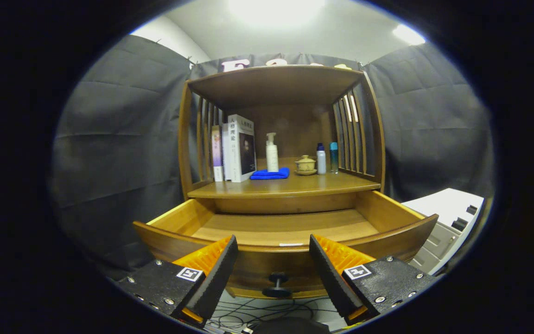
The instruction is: Pull open the drawer, take out the items inside it, and place them on the countertop above the cabinet.
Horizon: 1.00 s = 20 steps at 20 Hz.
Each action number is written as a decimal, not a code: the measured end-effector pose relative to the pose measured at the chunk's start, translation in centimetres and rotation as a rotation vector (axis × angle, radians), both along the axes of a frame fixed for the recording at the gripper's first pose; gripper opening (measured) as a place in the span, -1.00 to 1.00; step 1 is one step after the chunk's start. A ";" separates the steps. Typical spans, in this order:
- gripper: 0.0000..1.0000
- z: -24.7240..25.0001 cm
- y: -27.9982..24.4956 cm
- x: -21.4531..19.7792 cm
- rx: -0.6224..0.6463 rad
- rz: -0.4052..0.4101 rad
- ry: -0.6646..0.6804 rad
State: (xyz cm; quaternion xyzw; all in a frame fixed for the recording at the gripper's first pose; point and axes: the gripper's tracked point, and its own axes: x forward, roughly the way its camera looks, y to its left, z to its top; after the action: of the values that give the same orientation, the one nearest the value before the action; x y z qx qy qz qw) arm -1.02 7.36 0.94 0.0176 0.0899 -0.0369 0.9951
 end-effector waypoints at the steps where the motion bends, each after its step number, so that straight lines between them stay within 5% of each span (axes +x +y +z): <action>1: 0.90 0.5 0.2 0.8 -0.007 0.003 0.000; 15: 0.91 -2.4 -2.2 10.5 0.083 -0.138 0.327; 20: 0.91 -6.2 -4.6 10.7 0.121 -0.240 0.562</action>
State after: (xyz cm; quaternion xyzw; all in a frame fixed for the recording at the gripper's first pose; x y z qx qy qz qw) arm 9.68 2.78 -5.27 0.0766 0.3608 -0.1523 0.9169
